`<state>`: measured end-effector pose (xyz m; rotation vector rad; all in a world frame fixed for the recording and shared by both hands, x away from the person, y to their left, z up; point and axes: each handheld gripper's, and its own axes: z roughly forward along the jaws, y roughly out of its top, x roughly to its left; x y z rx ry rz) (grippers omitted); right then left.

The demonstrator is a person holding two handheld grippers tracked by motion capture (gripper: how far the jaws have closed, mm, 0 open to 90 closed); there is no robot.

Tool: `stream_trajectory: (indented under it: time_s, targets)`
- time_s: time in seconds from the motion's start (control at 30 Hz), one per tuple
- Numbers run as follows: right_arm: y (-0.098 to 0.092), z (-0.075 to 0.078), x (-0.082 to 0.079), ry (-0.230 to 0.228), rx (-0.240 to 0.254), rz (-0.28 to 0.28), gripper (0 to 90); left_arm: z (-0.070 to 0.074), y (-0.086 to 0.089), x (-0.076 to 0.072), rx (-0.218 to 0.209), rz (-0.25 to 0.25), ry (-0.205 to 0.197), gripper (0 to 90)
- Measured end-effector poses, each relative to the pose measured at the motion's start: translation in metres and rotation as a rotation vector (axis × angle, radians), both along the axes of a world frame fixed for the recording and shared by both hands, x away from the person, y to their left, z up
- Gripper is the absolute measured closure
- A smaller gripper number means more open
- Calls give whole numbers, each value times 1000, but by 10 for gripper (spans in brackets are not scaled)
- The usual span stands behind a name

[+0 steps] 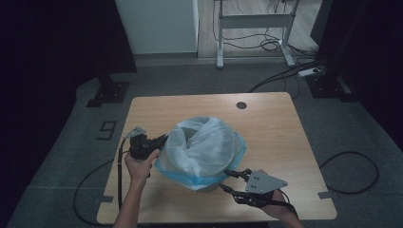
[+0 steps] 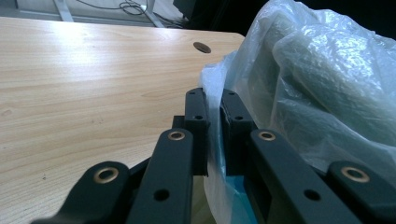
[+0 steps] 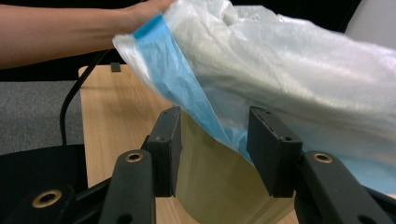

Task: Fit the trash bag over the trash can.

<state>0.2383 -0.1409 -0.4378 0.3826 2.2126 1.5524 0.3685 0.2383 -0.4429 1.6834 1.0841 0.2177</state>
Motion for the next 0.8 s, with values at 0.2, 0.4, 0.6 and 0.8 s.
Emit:
stream_trajectory:
  time_s: [0.2, 0.4, 0.6, 0.8]
  targets:
    - [4, -8, 4, 22, 0, -36, 610, -1, -1, 0, 2, -2, 0, 826]
    - [11, -12, 2, -18, -36, -70, 658, -1, -2, 0, 2, -4, 1, 826]
    - [17, -14, -5, -34, -30, -53, 596, -1, -3, 0, 1, -5, 0, 826]
    - [24, -12, -7, -47, -46, -44, 638, -4, -1, -1, -11, 0, 6, 827]
